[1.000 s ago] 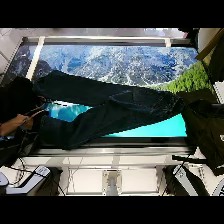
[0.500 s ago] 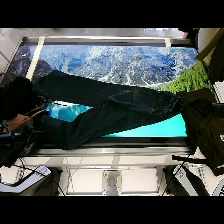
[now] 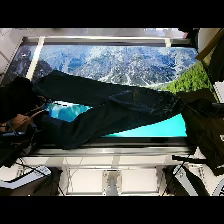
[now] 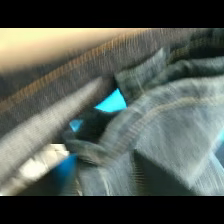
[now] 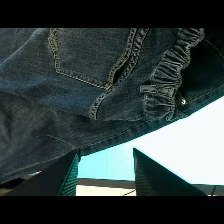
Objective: Fold the clothes and pants, and hang the long-sleeved shirts on hangers.
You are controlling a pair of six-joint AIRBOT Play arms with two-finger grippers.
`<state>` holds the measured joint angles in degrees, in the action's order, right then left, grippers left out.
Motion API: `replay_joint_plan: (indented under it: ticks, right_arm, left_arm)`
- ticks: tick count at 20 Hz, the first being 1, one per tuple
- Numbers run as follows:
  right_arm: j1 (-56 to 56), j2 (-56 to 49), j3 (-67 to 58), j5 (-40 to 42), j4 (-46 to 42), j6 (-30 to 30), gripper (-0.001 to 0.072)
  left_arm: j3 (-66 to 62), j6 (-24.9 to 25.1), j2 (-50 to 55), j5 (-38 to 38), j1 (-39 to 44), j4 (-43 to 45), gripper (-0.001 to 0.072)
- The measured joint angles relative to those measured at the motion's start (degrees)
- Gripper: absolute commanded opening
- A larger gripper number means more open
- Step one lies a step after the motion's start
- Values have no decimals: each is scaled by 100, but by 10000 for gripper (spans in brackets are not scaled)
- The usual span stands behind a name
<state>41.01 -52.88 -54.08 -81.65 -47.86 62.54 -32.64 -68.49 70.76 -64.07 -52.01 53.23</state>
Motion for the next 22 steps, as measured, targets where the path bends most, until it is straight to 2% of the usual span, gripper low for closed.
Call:
replay_joint_plan:
  ticks: [4, 7, 9, 10, 13, 14, 15, 22]
  right_arm:
    - [0, 4, -37, -85, -20, 70, 370]
    - [0, 142, -68, -146, -376, 35, 368]
    - [0, 345, 92, -96, -872, -11, 275]
    - [0, 442, 238, -4, -1069, -22, 276]
    - [0, 584, 885, 507, -1224, -22, 281]
    - [0, 566, 1130, 658, -1141, -24, 298]
    - [-15, 518, 1346, 811, -1010, -48, 354]
    - [-286, -535, 1976, 2393, -238, -162, 351]
  left_arm:
    - [-9, 197, -15, 9, 2, -492, 13]
    - [-87, 254, -190, -48, 2, -645, 13]
    - [-184, 271, -413, -94, 2, -715, 12]
    - [-232, 273, -549, -114, 2, -765, 12]
    - [-350, 286, -962, -98, 2, -1047, 12]
    - [-387, 291, -1088, -63, 2, -1152, 12]
    - [-417, 291, -1189, -35, 2, -1209, 12]
    - [-625, 289, -1668, 28, 2, -1631, 12]
